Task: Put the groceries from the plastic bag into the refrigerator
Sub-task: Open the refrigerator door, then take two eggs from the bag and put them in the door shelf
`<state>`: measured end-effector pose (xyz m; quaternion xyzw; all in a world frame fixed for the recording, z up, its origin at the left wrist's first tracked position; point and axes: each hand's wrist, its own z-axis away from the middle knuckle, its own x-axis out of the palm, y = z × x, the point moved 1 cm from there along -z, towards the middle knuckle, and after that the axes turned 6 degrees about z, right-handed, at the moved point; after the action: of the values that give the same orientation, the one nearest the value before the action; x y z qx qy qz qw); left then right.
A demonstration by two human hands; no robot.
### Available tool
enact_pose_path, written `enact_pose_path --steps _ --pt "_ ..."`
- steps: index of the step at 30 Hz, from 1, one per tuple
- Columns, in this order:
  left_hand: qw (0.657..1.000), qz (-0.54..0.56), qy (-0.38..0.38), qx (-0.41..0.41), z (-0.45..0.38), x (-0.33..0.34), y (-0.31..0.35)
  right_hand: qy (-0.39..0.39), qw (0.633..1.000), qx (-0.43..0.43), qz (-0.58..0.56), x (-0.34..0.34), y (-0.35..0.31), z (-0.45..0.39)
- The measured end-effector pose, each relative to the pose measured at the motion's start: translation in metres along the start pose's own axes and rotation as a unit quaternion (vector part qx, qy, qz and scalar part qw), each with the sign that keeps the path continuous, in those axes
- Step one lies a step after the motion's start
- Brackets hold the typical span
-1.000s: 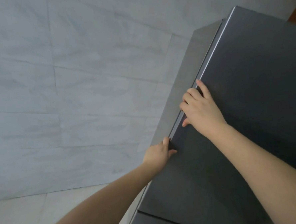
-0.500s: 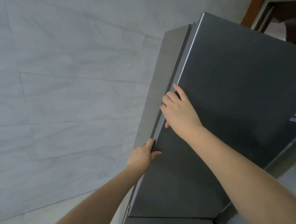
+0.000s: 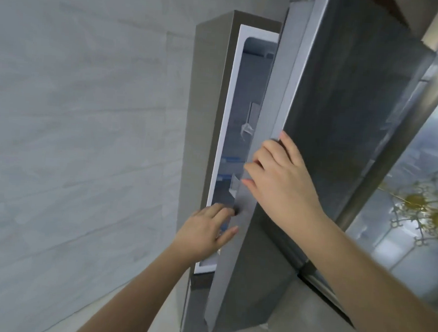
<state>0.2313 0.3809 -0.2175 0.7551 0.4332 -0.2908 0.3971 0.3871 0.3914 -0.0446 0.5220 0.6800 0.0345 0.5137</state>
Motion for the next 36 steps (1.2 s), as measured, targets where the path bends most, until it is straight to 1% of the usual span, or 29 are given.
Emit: enact_pose_path --steps 6,7,9,10,12,16,19,22,26,28,32,34,36 --pt "0.999 0.011 -0.011 0.032 0.006 0.003 0.012 0.081 0.985 0.151 -0.002 -0.025 0.001 0.06" --pt "0.999 0.012 -0.025 0.034 0.006 0.005 0.014 0.091 0.983 0.158 -0.016 -0.026 0.001 0.067" --pt "0.997 0.004 -0.057 0.044 0.006 0.011 0.021 0.095 0.984 0.141 -0.044 -0.021 0.001 0.079" --pt "0.996 -0.002 -0.075 0.049 0.006 0.014 0.025 0.083 0.987 0.129 -0.054 -0.017 0.001 0.085" --pt "0.992 -0.008 -0.104 0.066 0.007 0.021 0.031 0.032 0.99 0.121 -0.064 -0.006 0.002 0.099" --pt "0.988 -0.002 -0.121 0.095 0.005 0.026 0.043 -0.06 0.986 0.151 -0.039 0.011 0.012 0.131" --pt "0.986 0.008 -0.118 0.114 -0.001 0.031 0.054 -0.117 0.975 0.189 -0.018 0.019 0.022 0.157" --pt "0.981 0.028 -0.119 0.149 -0.008 0.038 0.071 -0.188 0.959 0.213 0.007 0.027 0.033 0.184" --pt "0.973 0.013 -0.123 0.196 -0.017 0.048 0.092 -0.239 0.94 0.241 0.028 0.04 0.049 0.223" --pt "0.97 0.019 -0.13 0.204 -0.023 0.051 0.102 -0.247 0.93 0.272 0.025 0.045 0.057 0.239" --pt "0.958 0.032 -0.15 0.243 -0.038 0.063 0.131 -0.207 0.916 0.342 -0.017 0.054 0.072 0.257" --pt "0.953 0.044 -0.154 0.259 -0.051 0.074 0.148 -0.177 0.917 0.356 -0.038 0.06 0.077 0.263" --pt "0.948 0.044 -0.158 0.273 -0.067 0.088 0.166 -0.174 0.914 0.364 -0.047 0.067 0.083 0.271"
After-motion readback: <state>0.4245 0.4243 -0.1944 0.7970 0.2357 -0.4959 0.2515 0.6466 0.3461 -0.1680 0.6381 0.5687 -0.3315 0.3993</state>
